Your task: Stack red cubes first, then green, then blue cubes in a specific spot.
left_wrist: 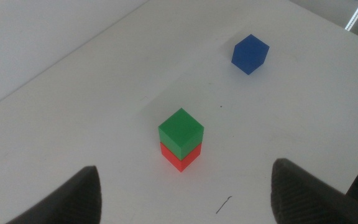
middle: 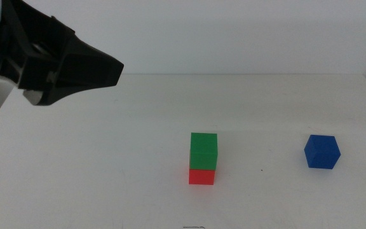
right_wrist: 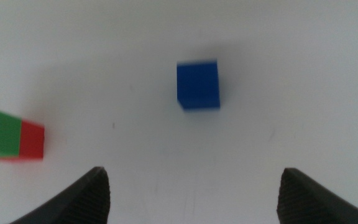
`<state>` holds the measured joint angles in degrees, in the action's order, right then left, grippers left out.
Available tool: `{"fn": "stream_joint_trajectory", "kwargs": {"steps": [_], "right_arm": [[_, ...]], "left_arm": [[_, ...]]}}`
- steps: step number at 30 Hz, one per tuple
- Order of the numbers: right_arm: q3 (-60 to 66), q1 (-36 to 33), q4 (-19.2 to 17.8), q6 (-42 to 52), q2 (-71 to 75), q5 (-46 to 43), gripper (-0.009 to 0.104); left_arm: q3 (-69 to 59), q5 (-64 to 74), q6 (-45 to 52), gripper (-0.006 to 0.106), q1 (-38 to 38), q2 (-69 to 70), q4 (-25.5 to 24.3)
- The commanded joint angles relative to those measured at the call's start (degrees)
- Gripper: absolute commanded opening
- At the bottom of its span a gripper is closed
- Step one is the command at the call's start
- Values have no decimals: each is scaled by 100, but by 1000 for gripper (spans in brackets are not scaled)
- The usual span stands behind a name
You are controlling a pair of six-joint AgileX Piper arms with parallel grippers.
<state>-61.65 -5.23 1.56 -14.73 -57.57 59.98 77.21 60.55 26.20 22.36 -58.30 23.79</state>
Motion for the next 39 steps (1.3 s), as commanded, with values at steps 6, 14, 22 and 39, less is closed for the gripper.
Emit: {"fn": "stream_joint_trajectory", "kwargs": {"steps": [6, 14, 22, 39], "right_arm": [[-1354, 29, 48, 259, -1194, 690, 94], [-1474, 29, 137, 574, -2223, 466, 94], [-2030, 49, 193, 616, -3389, 768, 94], [-2307, 38, -113, 572, -4571, 44, 94]], "left_arm": [[148, -361, -62, 93, -15, 64, 155], [148, -361, -62, 93, -15, 64, 120], [148, -361, -62, 93, -15, 64, 120], [148, -361, -62, 93, -15, 64, 120]]}}
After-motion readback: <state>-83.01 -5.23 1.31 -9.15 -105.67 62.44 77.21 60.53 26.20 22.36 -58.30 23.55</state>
